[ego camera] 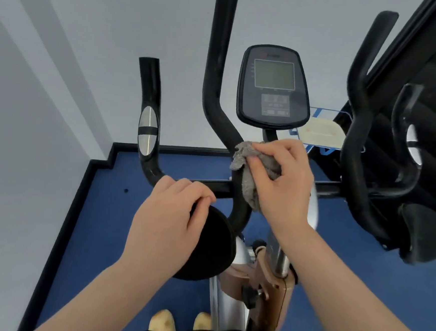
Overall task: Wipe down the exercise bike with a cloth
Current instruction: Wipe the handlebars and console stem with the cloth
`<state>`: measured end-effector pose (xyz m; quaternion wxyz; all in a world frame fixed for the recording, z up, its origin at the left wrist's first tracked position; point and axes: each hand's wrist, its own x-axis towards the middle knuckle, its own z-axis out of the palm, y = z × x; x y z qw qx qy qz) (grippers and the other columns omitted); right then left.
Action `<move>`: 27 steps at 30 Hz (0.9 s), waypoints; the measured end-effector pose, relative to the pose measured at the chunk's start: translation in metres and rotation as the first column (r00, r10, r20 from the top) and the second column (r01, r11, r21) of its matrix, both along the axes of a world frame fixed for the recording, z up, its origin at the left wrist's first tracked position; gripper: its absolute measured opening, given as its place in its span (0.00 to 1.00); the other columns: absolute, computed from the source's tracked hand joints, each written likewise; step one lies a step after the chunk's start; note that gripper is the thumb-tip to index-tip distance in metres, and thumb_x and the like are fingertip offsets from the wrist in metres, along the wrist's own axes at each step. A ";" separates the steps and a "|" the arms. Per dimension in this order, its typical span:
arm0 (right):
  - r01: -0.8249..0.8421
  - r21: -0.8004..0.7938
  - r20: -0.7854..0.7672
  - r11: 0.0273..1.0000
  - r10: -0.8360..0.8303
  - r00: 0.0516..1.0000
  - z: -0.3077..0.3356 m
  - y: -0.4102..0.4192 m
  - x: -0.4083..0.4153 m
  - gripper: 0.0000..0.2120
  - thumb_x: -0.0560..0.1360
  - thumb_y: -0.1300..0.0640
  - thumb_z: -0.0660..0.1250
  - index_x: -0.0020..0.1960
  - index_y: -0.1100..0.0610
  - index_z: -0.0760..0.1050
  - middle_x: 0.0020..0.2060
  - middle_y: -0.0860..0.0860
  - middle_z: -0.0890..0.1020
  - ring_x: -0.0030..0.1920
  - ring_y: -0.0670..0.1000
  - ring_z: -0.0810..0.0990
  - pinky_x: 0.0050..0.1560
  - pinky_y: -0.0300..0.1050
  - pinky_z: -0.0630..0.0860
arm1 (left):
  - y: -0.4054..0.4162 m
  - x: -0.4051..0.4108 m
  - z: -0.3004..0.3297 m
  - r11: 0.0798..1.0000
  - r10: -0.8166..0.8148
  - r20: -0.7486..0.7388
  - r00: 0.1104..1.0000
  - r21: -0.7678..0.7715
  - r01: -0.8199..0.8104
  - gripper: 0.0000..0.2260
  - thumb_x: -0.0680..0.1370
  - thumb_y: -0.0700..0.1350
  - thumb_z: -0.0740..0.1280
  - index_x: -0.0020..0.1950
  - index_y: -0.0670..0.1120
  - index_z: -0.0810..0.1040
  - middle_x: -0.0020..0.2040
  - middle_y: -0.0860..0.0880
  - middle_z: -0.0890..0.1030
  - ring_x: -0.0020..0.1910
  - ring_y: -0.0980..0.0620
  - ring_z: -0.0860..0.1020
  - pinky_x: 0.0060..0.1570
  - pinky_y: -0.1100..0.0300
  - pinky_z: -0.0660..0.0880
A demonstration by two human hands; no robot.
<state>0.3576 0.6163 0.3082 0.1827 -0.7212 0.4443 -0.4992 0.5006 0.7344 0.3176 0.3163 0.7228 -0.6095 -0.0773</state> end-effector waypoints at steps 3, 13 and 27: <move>0.019 0.069 0.073 0.997 -0.024 0.997 -0.019 0.032 -0.004 0.09 0.74 0.60 0.72 0.54 0.56 0.81 0.50 0.48 0.74 0.52 0.36 0.74 0.53 0.25 0.68 | 0.000 0.000 -0.001 1.000 0.013 0.001 1.000 -0.007 -0.013 0.07 0.79 0.47 0.62 0.46 0.54 0.80 0.42 0.61 0.78 0.45 0.59 0.69 0.39 0.70 0.66; -0.092 0.026 -0.037 0.995 0.093 0.995 0.019 -0.025 0.031 0.08 0.76 0.58 0.70 0.53 0.58 0.81 0.51 0.49 0.75 0.52 0.46 0.76 0.55 0.47 0.76 | 0.000 -0.001 0.001 1.000 0.023 -0.001 1.000 0.003 -0.023 0.07 0.78 0.48 0.62 0.45 0.54 0.79 0.41 0.61 0.78 0.44 0.59 0.70 0.37 0.69 0.66; -0.156 -0.130 -0.213 0.979 0.126 0.969 0.009 -0.008 0.035 0.06 0.73 0.58 0.72 0.49 0.55 0.82 0.47 0.49 0.76 0.47 0.51 0.76 0.46 0.43 0.74 | 0.001 -0.002 0.002 0.999 0.034 -0.028 0.999 -0.010 -0.034 0.06 0.78 0.46 0.64 0.46 0.53 0.80 0.41 0.60 0.78 0.42 0.58 0.70 0.37 0.67 0.69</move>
